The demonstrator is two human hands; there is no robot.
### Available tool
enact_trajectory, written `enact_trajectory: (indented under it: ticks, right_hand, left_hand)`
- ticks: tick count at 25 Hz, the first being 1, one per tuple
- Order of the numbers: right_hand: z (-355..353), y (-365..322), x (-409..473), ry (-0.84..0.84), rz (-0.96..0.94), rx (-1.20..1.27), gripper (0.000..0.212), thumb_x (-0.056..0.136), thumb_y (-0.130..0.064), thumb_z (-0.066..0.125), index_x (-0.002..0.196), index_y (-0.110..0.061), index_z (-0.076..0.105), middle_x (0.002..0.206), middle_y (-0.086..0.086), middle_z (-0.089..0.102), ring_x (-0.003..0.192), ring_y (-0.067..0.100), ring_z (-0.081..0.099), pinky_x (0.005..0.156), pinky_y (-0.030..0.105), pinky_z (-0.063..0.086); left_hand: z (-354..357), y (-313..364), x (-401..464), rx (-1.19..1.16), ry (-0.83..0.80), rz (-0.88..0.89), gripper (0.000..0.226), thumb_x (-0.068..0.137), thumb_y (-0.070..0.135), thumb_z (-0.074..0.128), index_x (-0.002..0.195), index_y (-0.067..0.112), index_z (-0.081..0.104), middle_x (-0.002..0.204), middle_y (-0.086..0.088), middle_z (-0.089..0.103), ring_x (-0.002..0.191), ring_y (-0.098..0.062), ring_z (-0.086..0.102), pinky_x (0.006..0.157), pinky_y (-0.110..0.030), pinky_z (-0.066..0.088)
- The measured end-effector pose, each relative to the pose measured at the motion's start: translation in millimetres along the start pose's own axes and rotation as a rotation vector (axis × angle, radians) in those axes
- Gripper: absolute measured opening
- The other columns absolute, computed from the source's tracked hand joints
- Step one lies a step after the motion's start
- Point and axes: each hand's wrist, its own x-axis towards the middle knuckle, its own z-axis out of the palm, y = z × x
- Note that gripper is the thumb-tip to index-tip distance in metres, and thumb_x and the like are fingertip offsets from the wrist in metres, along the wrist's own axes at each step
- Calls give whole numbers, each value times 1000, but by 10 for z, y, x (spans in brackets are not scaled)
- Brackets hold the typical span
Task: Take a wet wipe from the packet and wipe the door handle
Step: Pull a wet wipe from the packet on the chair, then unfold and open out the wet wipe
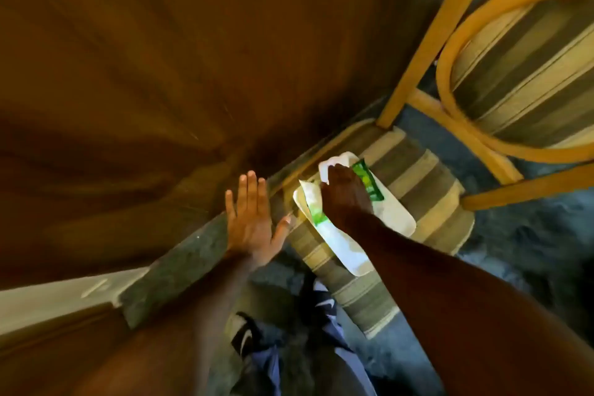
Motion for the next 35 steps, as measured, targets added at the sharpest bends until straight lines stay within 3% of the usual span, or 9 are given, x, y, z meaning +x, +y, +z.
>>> enact_trajectory:
  ticks: [5, 11, 17, 19, 23, 25, 29, 32, 35]
  right_hand:
    - [613, 567, 205, -42, 265, 38, 25, 96, -20, 47, 100, -6, 67, 105, 16, 67, 101, 35, 63, 83, 40, 53]
    - [932, 552, 490, 30, 601, 47, 27, 96, -29, 52, 108, -7, 61, 111, 14, 63, 102, 30, 59, 80, 36, 50]
    - [1024, 577, 581, 46, 534, 41, 25, 93, -20, 49, 101, -3, 67, 104, 15, 65, 98, 31, 59, 78, 34, 49]
    - [938, 620, 529, 37, 454, 130, 26, 85, -22, 52, 85, -1, 67, 84, 16, 66, 82, 32, 63, 66, 31, 49]
    - [532, 472, 210, 341, 420, 607, 36, 82, -37, 41, 52, -17, 43, 47, -3, 38, 45, 20, 42, 43, 24, 25]
    - [277, 246, 215, 331, 411, 842, 37, 86, -33, 47, 54, -14, 51, 49, 5, 50, 48, 22, 52, 44, 29, 41]
    - [-514, -532, 609, 88, 494, 1254, 14, 88, -11, 61, 80, -3, 67, 78, 24, 66, 66, 37, 66, 56, 51, 59]
    - [-1272, -1349, 769, -48, 307, 1405, 10, 87, -9, 65, 79, -13, 66, 78, 12, 69, 65, 24, 68, 52, 34, 59]
    - [-1983, -2240, 720, -138, 25, 1507, 5, 87, -4, 66, 89, -8, 67, 86, 13, 73, 73, 23, 73, 67, 45, 59]
  left_hand:
    - [718, 79, 174, 42, -111, 6, 99, 91, 68, 24, 163, -1, 18, 172, -23, 10, 160, -38, 9, 127, -61, 8]
    - [871, -69, 459, -7, -58, -15, 96, 92, 65, 28, 161, -2, 25, 171, -22, 17, 159, -38, 15, 126, -63, 14]
    - [894, -116, 597, -21, -59, -10, 95, 92, 65, 24, 162, 0, 24, 171, -21, 15, 160, -36, 12, 127, -60, 11]
    - [879, -92, 569, -33, -80, -9, 95, 92, 65, 23, 162, 0, 24, 171, -21, 16, 160, -36, 13, 126, -60, 10]
    - [663, -1, 538, -69, -136, -30, 98, 91, 69, 13, 165, 4, 14, 173, -17, 6, 161, -33, 2, 127, -53, 0]
    - [365, 26, 584, -129, -95, -48, 96, 91, 68, 10, 165, 6, 12, 174, -15, 5, 161, -30, -1, 127, -51, -3]
    - [-617, -15, 739, -467, 26, -176, 66, 109, 48, 38, 159, 5, 37, 166, -14, 35, 157, -29, 26, 128, -45, 19]
    - [-1751, -248, 803, -1119, 108, -347, 35, 110, 27, 49, 109, 1, 73, 102, -15, 72, 96, -27, 68, 86, -38, 54]
    - [-2926, -664, 564, -1404, 218, -311, 21, 105, 19, 61, 93, 14, 76, 89, -9, 78, 77, -20, 73, 65, -31, 59]
